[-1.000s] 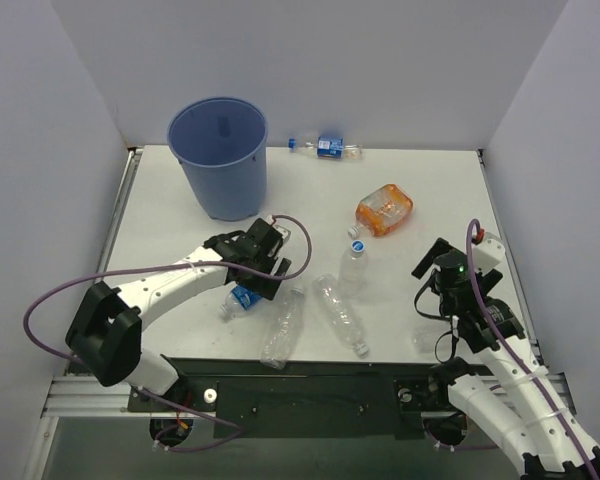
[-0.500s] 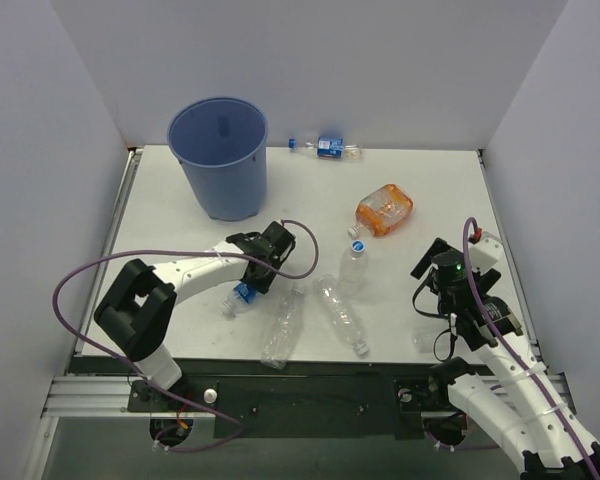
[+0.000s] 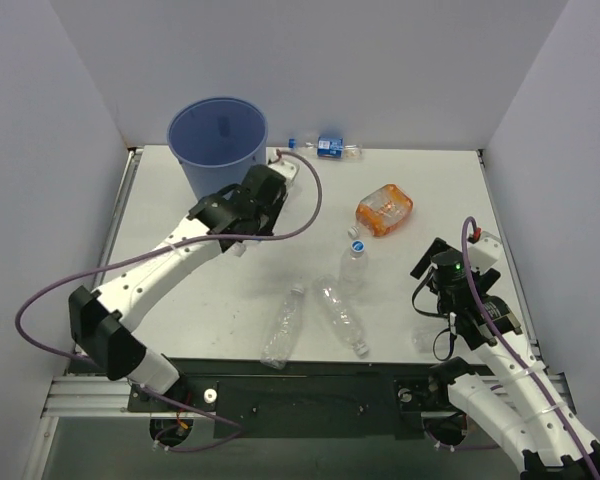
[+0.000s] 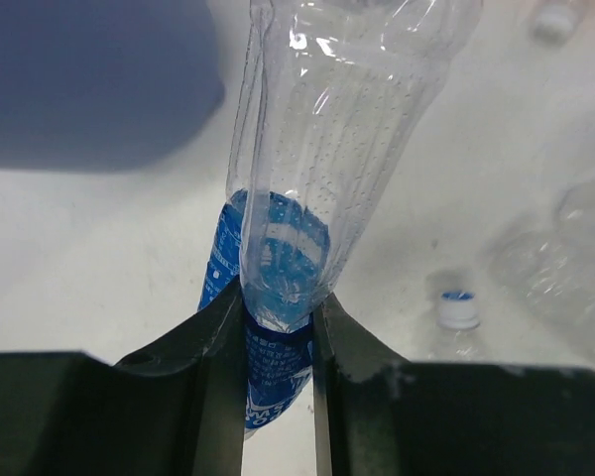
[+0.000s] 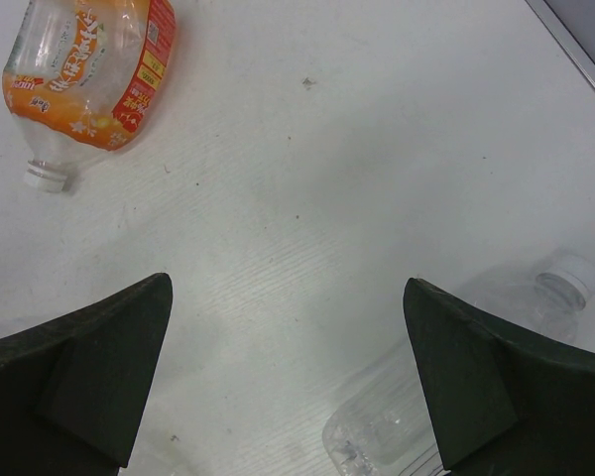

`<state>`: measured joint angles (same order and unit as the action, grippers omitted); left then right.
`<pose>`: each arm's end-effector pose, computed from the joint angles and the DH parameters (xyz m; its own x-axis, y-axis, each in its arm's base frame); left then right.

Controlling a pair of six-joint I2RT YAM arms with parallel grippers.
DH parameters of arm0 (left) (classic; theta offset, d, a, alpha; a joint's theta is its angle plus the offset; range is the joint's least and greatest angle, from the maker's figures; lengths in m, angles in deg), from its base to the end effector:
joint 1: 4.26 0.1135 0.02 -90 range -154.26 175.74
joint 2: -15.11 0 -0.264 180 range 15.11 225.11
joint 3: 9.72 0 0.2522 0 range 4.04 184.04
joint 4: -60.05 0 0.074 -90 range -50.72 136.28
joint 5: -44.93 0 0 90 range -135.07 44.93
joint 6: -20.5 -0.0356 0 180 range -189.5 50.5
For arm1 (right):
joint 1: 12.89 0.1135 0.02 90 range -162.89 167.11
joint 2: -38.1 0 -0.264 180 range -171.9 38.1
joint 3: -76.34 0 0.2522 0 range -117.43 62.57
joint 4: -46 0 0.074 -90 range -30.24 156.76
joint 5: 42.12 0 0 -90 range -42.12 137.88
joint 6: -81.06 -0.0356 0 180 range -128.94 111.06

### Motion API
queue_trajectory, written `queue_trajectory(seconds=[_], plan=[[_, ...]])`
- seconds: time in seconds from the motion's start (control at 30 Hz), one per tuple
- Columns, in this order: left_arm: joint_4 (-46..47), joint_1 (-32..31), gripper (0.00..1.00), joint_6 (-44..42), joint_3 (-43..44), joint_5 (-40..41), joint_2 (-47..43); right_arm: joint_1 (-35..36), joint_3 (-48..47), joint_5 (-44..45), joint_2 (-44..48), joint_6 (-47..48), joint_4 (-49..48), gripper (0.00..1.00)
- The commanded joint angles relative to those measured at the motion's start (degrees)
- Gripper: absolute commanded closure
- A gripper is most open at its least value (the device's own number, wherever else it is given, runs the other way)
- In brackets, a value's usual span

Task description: Put the plastic bottles in the bin

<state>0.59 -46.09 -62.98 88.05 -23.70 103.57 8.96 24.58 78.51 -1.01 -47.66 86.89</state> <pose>0.2549 -0.2107 0.3359 -0.6191 0.4122 -0.6684 0.3792 0.9023 0.2052 0.1491 0.0403 0.2858 -0.2824 0.4667 -0.8381 0.3499 0.8636 0.3630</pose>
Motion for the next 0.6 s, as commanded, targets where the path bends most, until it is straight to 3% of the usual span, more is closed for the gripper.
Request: queue_trajectory(seconds=[0.0,0.17,0.4,0.53,0.57], plan=[[4.63,1.48,0.93,-3.27,11.33,1.75,-5.58,0.39,-0.15,1.36,-0.44,-0.13,-1.03,0.04],[20.71,8.76,0.93,-5.03,13.72,2.8,-6.91,0.57,0.03,1.1,0.53,-0.31,-1.03,0.04],[40.2,20.54,0.9,-1.7,14.87,0.35,-0.06,0.83,0.82,1.01,2.99,-1.09,0.02,0.05],[44.81,24.06,0.89,1.12,16.26,-1.41,5.64,0.92,0.38,2.15,4.13,-1.27,1.43,0.05],[44.73,24.33,0.84,1.38,17.76,-1.24,6.71,0.92,0.29,2.32,4.48,-1.1,1.86,0.05]])
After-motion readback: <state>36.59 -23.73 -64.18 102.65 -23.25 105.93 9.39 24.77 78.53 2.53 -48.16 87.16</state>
